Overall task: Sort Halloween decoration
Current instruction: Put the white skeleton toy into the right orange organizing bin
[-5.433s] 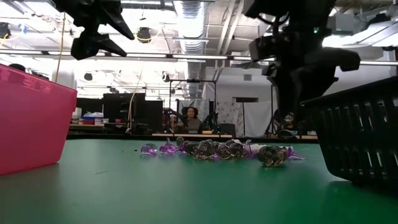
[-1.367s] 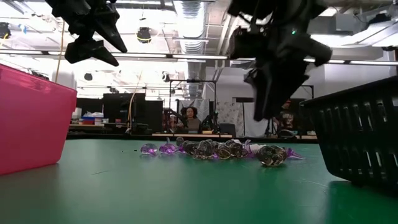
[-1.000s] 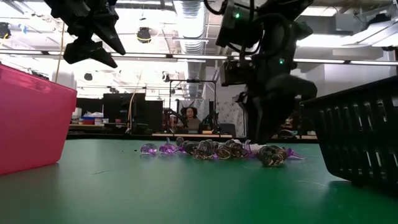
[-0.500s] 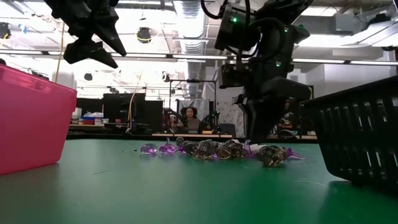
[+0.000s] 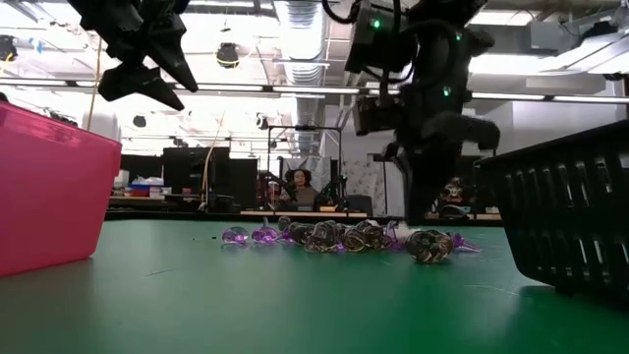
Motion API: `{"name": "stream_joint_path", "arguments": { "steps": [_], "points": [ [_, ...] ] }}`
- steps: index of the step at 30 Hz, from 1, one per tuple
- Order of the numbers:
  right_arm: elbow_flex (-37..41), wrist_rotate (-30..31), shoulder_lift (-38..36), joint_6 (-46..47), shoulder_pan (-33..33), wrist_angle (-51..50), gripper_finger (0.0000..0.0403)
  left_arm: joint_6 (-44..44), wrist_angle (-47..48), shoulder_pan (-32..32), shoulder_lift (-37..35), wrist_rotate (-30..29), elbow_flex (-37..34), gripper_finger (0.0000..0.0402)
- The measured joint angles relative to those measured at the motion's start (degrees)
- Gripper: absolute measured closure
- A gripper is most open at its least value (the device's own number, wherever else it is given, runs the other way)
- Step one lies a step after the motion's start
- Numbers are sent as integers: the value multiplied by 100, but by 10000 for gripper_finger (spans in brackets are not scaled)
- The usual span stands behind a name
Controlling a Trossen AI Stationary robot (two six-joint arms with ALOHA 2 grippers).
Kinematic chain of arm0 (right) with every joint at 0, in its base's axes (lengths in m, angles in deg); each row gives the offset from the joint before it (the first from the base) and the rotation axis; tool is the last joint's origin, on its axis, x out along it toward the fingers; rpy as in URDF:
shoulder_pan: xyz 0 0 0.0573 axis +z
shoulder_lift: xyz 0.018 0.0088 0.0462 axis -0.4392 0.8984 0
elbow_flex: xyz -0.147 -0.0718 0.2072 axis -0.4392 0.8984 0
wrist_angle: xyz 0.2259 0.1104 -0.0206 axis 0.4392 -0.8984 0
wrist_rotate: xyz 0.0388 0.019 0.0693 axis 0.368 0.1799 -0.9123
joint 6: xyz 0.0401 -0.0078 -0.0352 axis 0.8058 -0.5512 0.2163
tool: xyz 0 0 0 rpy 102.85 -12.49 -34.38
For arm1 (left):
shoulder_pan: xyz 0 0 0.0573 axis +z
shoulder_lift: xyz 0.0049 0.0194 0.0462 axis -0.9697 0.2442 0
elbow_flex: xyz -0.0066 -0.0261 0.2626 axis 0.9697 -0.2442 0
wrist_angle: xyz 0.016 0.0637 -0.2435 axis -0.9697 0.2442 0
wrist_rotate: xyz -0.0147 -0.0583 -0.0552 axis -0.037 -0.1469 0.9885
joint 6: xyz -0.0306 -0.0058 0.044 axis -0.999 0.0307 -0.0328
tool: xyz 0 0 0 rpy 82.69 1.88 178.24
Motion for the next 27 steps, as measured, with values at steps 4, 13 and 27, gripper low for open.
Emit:
{"name": "stream_joint_path", "arguments": {
  "steps": [4, 13, 27],
  "points": [
    [-143, 0, -327, 250, 76, -256, 385, -1, 2, 0, 0, -16, 0, 219],
    [-280, -1, -1454, 1455, 815, -1223, 385, -17, 4, 0, 0, 6, 0, 219],
    [-280, 135, -663, 912, 927, -384, 243, -12, 5, 0, 0, -97, 0, 219]
  ]
}}
